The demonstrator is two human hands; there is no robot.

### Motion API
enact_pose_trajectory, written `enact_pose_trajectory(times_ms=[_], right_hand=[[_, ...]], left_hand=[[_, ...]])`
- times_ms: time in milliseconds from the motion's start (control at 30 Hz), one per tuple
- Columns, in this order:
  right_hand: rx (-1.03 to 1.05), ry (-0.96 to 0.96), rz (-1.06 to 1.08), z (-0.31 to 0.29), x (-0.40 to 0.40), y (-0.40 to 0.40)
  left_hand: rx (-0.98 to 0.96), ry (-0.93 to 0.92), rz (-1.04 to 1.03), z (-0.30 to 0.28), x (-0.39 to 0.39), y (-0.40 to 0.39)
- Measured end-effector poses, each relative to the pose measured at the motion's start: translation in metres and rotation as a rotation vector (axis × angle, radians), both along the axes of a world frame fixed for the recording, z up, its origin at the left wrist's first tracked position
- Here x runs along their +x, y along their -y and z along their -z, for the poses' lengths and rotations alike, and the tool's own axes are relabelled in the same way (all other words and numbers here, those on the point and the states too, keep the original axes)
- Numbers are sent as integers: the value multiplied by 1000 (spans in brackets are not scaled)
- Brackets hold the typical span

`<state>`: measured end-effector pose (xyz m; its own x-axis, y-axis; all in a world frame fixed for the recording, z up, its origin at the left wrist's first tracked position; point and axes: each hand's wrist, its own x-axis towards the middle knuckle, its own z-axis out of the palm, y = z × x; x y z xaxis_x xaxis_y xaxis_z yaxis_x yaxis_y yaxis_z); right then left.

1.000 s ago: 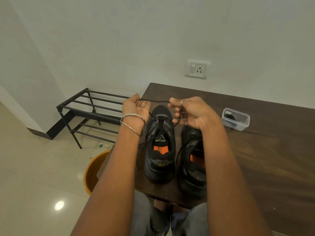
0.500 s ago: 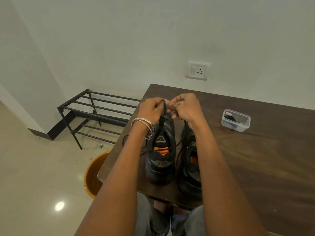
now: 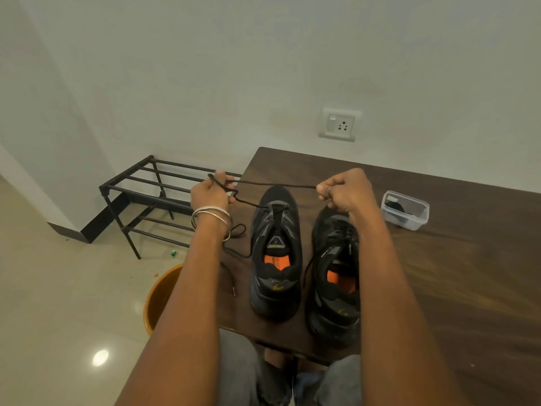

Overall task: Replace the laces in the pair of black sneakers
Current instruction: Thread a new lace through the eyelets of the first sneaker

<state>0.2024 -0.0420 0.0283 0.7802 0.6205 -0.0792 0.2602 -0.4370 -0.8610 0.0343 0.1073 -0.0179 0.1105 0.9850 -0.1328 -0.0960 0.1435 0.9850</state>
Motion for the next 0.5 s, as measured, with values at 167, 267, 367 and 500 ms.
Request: enact_pose_trajectory(times_ms=[167, 267, 367, 500], right_hand=[[-61, 89, -58, 1, -4, -7], [-42, 95, -117, -2, -13, -12], [9, 46, -169, -3, -23, -16], [110, -51, -273, -6, -33, -20]], left_hand=[[354, -676, 414, 9, -7, -7], [502, -960, 320, -10, -6, -1], [647, -632, 268, -26, -1, 7], [602, -502, 612, -29, 13, 33]])
